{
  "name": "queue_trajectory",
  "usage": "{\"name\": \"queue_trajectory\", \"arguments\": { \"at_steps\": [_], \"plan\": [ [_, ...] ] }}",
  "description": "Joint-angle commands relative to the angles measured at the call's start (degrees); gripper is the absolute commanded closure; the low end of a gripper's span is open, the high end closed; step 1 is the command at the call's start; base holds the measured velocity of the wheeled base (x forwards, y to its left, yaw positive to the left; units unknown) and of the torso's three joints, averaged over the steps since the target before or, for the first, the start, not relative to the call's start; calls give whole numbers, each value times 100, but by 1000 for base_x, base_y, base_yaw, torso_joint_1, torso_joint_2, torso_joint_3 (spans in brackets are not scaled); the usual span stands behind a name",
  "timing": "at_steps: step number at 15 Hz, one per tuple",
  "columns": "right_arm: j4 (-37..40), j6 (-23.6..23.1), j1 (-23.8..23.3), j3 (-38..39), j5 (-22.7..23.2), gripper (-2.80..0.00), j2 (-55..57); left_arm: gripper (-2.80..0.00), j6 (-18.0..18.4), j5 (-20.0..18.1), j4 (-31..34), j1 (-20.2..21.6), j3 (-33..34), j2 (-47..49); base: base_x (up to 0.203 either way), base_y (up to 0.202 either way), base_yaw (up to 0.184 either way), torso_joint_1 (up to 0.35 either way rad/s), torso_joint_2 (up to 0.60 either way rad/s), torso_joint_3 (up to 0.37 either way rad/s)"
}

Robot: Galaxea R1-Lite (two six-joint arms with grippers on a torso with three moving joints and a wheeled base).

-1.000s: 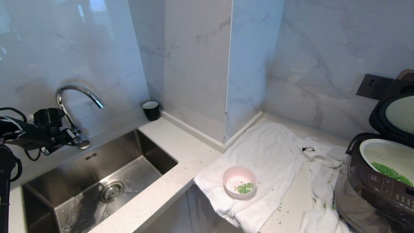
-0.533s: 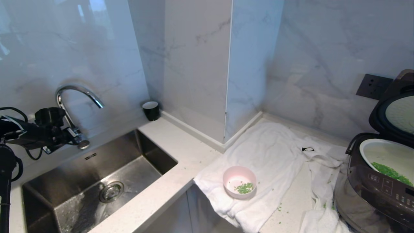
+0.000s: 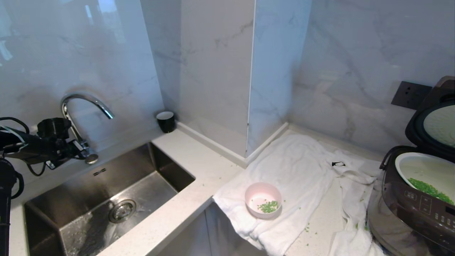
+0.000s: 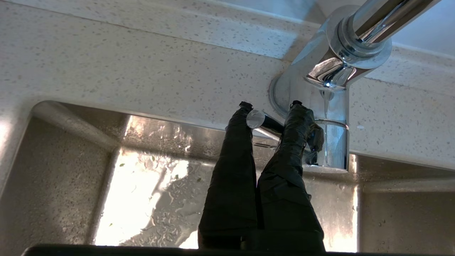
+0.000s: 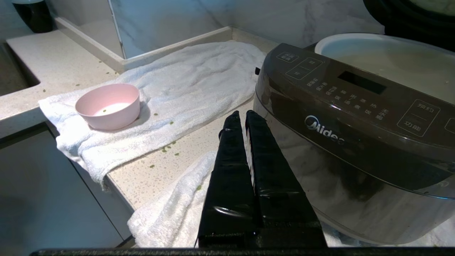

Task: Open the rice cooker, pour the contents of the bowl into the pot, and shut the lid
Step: Turn on the tap

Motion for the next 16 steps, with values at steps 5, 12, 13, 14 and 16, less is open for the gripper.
{"name": "queue_trajectory", "arguments": {
  "at_steps": [5,12,13,14,16],
  "plan": [
    [0,-6,8,0,4,0,7,0,-10,1,-1,1,216,-157,0,0,0,0,0,0],
    [0,-6,0,0,4,0,7,0,-48,-1,-1,-9,235,-149,0,0,0,0,0,0],
    [0,-6,9,0,4,0,7,0,-53,-31,-1,-23,275,-179,0,0,0,0,0,0],
    [0,-6,0,0,4,0,7,0,-52,-43,4,-39,311,-227,0,0,0,0,0,0],
    [0,-6,0,0,4,0,7,0,-30,-140,8,-85,559,-356,0,0,0,0,0,0]
  ]
}}
